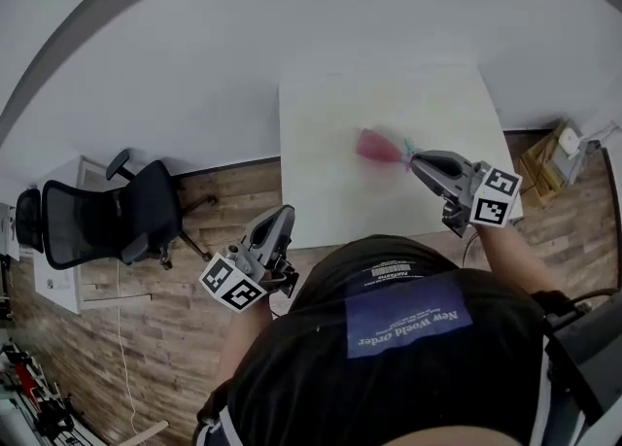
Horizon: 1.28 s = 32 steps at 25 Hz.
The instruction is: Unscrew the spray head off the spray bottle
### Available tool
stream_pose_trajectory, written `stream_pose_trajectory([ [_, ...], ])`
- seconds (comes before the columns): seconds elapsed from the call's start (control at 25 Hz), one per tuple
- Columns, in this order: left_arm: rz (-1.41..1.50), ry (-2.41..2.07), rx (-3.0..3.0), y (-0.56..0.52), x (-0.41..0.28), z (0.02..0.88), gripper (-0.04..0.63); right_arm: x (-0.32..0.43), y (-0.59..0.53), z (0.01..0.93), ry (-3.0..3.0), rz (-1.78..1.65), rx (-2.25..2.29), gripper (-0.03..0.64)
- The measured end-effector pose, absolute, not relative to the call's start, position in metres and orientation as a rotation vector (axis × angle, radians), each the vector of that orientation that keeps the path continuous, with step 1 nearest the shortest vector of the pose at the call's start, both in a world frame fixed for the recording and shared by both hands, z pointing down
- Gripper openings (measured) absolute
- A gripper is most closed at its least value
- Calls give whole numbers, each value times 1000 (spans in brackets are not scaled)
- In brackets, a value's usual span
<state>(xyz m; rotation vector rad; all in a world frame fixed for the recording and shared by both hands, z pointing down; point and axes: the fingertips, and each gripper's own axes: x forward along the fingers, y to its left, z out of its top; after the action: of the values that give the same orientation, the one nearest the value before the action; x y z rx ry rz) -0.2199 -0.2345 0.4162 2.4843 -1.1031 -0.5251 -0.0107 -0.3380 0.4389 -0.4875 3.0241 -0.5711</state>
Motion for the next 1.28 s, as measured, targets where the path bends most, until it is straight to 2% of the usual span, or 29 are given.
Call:
stream_pose_trajectory([
  [0.56, -396, -1121, 2460, -351, -116, 408, -9, 70, -443, 449, 3006, -569, -341, -5],
  [0.76, -353, -1066, 2456, -379, -103, 419, -9, 81, -453, 458, 3006, -548, -364, -5],
  [0.96, -359, -982, 2474, -402, -121, 430, -9, 70, -459, 461, 2993, -534, -449, -5],
  [1.16, -276, -819, 2536, -410, -141, 451, 30, 50, -452, 457, 2987, -514, -595, -5],
  [1.28, -220, -707, 2587, -414, -152, 461, 107, 36, -449, 456, 2995, -510, -663, -5],
])
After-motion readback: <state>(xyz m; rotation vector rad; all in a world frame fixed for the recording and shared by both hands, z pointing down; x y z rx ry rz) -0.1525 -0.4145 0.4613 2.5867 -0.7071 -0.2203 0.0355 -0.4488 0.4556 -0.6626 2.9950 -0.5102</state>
